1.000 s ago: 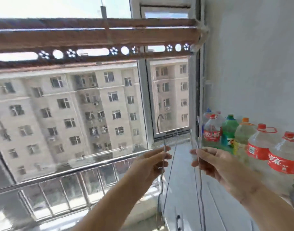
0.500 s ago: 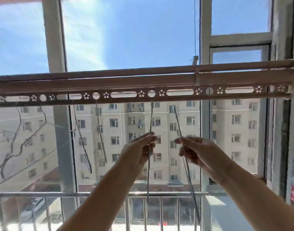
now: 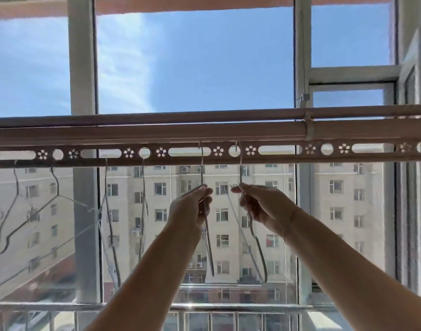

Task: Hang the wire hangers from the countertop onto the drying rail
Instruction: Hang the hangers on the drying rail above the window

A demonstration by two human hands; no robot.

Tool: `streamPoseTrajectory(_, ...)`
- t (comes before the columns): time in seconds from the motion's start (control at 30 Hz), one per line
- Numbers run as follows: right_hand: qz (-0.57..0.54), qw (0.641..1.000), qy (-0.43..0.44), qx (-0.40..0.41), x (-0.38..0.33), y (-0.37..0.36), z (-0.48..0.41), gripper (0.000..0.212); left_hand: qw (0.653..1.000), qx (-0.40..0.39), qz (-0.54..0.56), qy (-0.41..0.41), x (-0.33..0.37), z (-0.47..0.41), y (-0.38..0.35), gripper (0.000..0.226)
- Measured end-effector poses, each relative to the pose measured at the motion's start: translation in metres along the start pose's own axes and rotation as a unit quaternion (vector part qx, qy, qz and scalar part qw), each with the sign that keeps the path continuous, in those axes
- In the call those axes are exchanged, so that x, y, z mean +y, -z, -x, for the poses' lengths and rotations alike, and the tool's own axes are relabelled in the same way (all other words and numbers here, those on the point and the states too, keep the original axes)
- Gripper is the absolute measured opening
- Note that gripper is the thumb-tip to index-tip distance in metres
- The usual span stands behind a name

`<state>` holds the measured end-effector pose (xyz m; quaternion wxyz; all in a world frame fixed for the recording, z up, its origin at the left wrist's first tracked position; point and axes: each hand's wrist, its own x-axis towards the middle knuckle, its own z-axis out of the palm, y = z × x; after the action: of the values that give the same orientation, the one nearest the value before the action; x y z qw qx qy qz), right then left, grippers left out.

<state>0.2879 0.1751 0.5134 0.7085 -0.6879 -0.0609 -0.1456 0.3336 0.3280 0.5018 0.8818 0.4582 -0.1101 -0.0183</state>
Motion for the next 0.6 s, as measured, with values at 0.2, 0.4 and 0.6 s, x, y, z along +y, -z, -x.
streamPoseTrajectory(0.2,-0.008,0.999,-0.030,0.011,0.014,-0.005,-0.014,0.023,1.000,0.009,-0.008,0.024,-0.004,-0.015,0.011,0.009)
streamPoseTrajectory(0.4,-0.013,1.000,-0.014,0.009,0.022,-0.004,-0.024,0.023,0.999,0.012,-0.006,0.037,-0.008,-0.021,0.018,0.009)
streamPoseTrajectory(0.6,-0.020,0.999,0.009,0.046,0.015,-0.003,-0.033,0.024,1.000,0.000,-0.010,0.019,-0.001,-0.029,0.017,0.011)
